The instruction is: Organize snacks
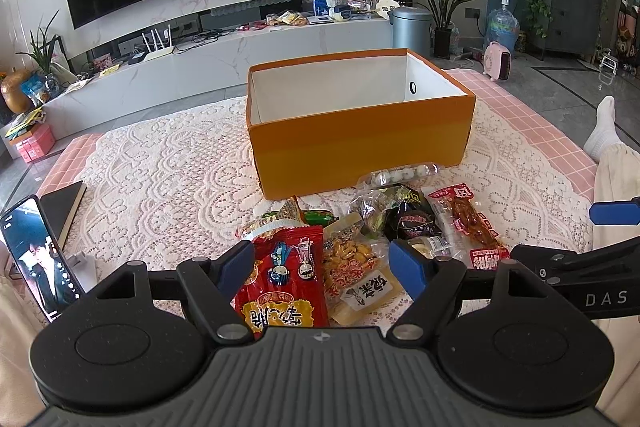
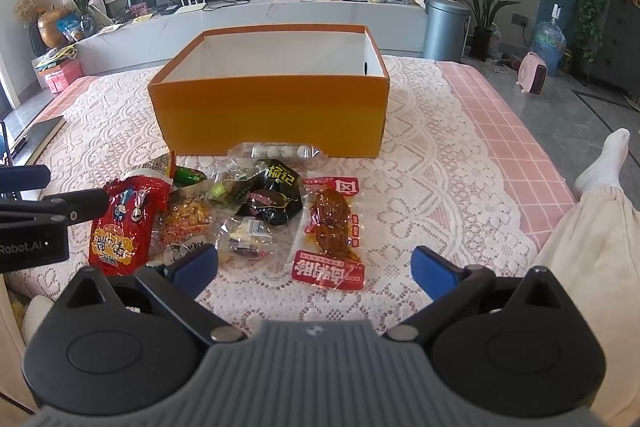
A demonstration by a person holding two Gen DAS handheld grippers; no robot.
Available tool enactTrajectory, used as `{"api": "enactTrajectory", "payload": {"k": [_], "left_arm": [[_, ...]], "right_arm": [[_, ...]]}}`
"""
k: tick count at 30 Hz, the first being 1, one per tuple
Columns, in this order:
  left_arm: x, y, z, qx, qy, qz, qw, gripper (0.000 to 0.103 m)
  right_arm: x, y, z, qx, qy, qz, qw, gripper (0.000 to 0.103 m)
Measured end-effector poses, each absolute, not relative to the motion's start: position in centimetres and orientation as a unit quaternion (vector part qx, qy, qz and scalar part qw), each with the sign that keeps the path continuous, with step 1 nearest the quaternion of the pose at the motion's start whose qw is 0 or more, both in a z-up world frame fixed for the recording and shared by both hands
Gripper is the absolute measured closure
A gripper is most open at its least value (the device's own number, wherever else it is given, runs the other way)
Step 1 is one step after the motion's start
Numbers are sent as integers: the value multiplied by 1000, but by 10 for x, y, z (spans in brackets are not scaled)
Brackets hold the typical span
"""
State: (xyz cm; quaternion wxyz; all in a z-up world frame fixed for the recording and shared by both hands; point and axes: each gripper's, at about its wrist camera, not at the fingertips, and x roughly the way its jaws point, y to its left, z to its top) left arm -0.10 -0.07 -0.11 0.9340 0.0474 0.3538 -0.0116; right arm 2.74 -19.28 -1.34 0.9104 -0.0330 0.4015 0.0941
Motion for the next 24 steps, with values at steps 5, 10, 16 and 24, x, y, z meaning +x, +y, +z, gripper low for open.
{"api": "enactTrajectory", "payload": {"k": [5, 10, 16, 24], "left_arm": [[-1, -1, -1, 47, 354, -12, 934, 13], [-1, -1, -1, 47, 354, -11, 934, 13], [-1, -1, -1, 47, 355, -12, 934, 13], [-1, -1, -1, 47, 355, -11, 934, 13]], "right_arm": [[28, -193, -14, -34, 403, 94, 910, 3], [28, -193, -14, -34, 404, 94, 909, 3], [28, -193, -15, -34, 404, 94, 909, 3], [28, -193, -15, -34, 406, 92, 909, 3]]}}
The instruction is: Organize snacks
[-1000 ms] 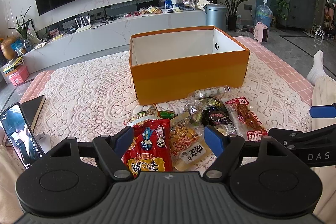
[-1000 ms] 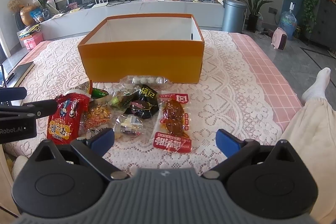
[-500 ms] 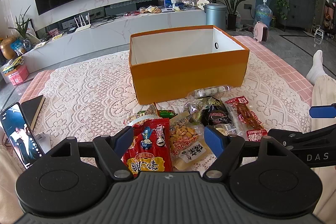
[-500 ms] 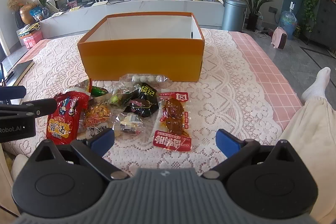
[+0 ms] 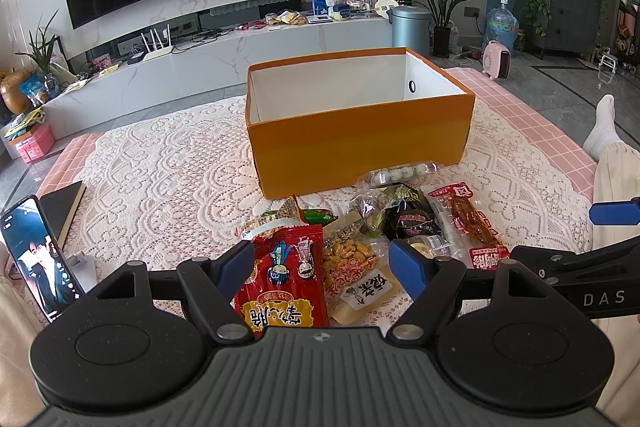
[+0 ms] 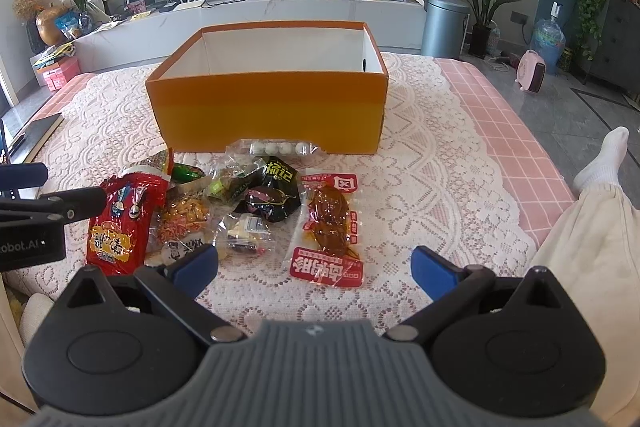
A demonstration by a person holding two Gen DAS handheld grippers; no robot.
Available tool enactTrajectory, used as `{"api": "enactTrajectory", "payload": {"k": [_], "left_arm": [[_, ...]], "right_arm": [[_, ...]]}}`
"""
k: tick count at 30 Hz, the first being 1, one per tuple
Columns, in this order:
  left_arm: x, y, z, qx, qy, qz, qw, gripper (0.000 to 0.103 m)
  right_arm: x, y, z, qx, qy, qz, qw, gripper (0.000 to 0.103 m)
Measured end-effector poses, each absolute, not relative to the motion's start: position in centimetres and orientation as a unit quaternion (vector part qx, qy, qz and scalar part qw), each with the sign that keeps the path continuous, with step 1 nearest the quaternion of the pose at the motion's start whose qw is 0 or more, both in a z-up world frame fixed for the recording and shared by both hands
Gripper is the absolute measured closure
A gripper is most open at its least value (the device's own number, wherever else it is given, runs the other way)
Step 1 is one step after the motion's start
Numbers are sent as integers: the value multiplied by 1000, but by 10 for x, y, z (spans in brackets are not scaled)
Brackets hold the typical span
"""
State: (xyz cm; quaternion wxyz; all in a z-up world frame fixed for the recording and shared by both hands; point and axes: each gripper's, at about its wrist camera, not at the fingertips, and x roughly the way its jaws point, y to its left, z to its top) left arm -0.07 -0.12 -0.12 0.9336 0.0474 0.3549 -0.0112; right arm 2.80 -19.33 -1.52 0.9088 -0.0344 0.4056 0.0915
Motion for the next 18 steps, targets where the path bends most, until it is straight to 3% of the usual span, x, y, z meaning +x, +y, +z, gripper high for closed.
{"api": "enactTrajectory", "payload": {"k": [18], "left_arm": [[-1, -1, -1, 48, 356, -11, 933, 13]], "right_arm": [[30, -193, -16, -35, 411, 90, 907, 3]]}}
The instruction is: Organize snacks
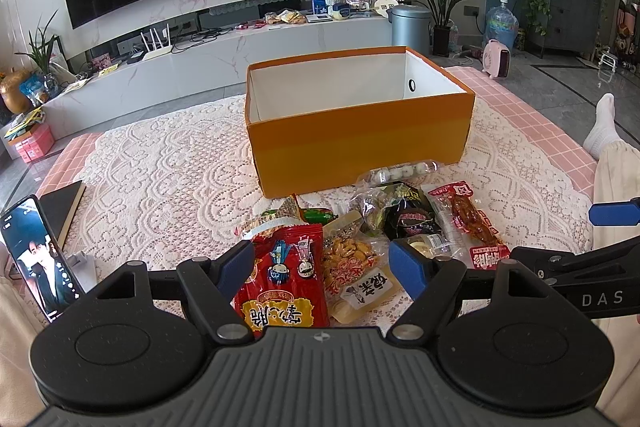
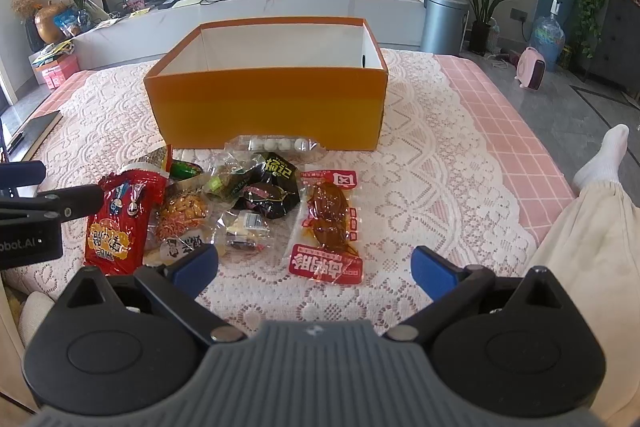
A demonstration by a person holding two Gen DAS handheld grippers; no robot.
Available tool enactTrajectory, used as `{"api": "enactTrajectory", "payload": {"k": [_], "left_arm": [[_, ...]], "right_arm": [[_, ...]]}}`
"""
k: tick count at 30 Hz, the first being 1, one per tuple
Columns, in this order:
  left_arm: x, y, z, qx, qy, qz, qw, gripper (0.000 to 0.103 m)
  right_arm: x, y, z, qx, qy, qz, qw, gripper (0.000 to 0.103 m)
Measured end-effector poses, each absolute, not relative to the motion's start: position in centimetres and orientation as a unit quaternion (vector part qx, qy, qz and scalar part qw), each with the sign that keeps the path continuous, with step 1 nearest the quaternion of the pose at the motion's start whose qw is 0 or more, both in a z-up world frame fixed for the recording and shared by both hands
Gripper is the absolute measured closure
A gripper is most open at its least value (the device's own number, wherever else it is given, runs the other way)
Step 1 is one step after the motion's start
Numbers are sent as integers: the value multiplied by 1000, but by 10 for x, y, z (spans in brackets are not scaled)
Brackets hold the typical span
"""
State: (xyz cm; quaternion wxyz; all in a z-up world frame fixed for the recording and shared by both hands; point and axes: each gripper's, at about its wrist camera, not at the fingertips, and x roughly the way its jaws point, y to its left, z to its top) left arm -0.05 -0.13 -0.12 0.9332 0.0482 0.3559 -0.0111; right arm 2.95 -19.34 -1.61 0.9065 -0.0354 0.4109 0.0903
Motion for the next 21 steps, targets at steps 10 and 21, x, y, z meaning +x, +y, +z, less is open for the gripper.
{"api": "enactTrajectory", "payload": {"k": [10, 21], "left_arm": [[0, 5, -4, 40, 360, -10, 932, 13], [14, 33, -21, -24, 397, -46, 916, 38]], "right_arm": [[32, -194, -18, -33, 414, 88, 905, 3], [45, -199, -31, -41, 393, 102, 913, 4]]}}
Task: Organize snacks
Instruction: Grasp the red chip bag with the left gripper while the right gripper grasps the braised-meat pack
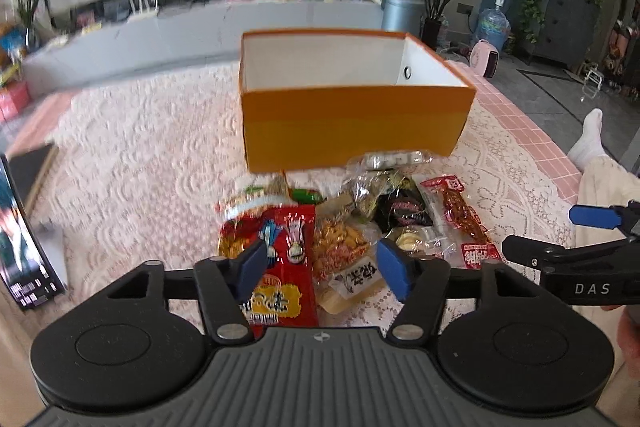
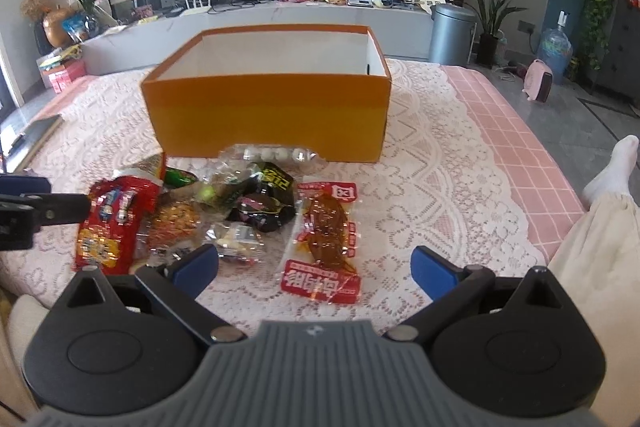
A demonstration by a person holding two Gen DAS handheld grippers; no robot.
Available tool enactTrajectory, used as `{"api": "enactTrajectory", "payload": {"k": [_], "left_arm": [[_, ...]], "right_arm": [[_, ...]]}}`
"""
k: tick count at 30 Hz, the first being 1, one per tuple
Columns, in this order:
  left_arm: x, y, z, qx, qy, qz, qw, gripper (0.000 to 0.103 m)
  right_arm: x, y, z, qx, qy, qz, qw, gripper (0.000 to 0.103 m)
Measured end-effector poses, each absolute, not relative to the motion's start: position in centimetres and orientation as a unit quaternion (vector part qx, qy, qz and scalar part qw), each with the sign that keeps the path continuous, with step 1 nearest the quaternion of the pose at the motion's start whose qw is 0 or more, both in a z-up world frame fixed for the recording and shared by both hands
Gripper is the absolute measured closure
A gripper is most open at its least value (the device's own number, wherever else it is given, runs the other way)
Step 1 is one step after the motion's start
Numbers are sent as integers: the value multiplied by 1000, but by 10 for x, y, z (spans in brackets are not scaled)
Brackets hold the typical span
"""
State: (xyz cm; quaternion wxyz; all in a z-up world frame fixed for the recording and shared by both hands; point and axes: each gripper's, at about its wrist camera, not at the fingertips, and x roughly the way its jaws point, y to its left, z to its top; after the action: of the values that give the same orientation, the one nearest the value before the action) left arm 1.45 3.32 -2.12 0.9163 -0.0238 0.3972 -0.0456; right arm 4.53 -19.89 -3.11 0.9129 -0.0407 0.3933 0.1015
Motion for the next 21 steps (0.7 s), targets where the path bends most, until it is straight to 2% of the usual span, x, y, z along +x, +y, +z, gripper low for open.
{"api": "enactTrajectory", "payload": {"k": [1, 3, 8, 10, 12, 21], "left_arm": [[17, 37, -24, -33, 404, -48, 913, 40], [23, 44, -29, -52, 416, -45, 907, 41], [39, 56, -43, -73, 444, -13, 893, 28], [44, 57, -50, -70, 452, -7, 889, 27], [49, 57, -56, -64, 460, 3, 886, 20], [67, 63, -81, -47, 475, 28, 878, 13]], "right_arm": [[48, -199, -33, -42, 396, 101, 912, 5], [54, -201, -38, -40, 401, 106, 909, 18], [66, -202, -52, -32, 414, 109, 903, 28], [73, -203, -59, -26, 425, 106, 899, 28], [80, -205, -66, -17, 432, 102, 896, 29], [113, -206, -90, 1, 457, 97, 884, 29]]}}
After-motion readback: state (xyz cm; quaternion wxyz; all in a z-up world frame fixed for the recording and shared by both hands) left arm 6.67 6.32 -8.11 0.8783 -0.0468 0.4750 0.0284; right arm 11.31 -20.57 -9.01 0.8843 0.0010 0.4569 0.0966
